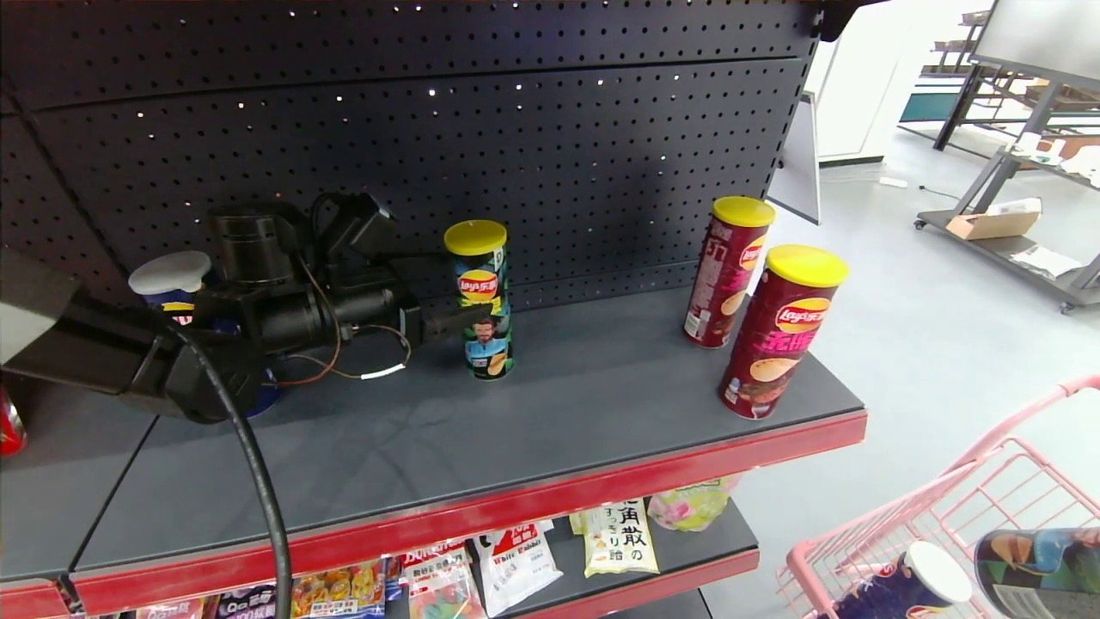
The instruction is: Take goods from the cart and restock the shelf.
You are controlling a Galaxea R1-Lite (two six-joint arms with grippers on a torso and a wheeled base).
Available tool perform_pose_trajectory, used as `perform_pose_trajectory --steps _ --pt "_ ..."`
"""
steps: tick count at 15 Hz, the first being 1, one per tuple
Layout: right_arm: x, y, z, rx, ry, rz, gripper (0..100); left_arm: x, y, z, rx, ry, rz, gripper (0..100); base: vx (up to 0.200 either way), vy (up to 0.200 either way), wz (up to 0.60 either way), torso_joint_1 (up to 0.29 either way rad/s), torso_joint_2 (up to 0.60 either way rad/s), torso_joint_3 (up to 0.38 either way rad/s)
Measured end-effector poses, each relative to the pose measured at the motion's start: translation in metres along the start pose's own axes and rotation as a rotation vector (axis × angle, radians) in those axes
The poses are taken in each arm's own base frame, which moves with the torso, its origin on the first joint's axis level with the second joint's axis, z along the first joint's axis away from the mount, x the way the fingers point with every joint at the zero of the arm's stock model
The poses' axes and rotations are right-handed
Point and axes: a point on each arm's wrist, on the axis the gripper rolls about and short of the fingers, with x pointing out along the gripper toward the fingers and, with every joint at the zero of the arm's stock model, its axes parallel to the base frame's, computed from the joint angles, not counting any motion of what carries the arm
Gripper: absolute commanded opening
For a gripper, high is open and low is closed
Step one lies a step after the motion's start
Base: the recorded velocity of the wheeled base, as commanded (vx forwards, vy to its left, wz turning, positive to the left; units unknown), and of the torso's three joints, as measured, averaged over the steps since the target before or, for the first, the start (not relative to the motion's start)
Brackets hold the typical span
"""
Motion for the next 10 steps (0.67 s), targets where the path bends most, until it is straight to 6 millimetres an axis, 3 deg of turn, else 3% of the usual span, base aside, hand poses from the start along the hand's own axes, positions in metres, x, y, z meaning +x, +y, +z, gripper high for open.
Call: perform_pose_trajectory --steps 10 --pt "0.000 0.000 0.000 0.000 0.000 -0.001 0 0.025 0.015 -0.010 0.005 -0.026 -0.057 100 0.000 0.000 0.00 0.000 0.00 0.000"
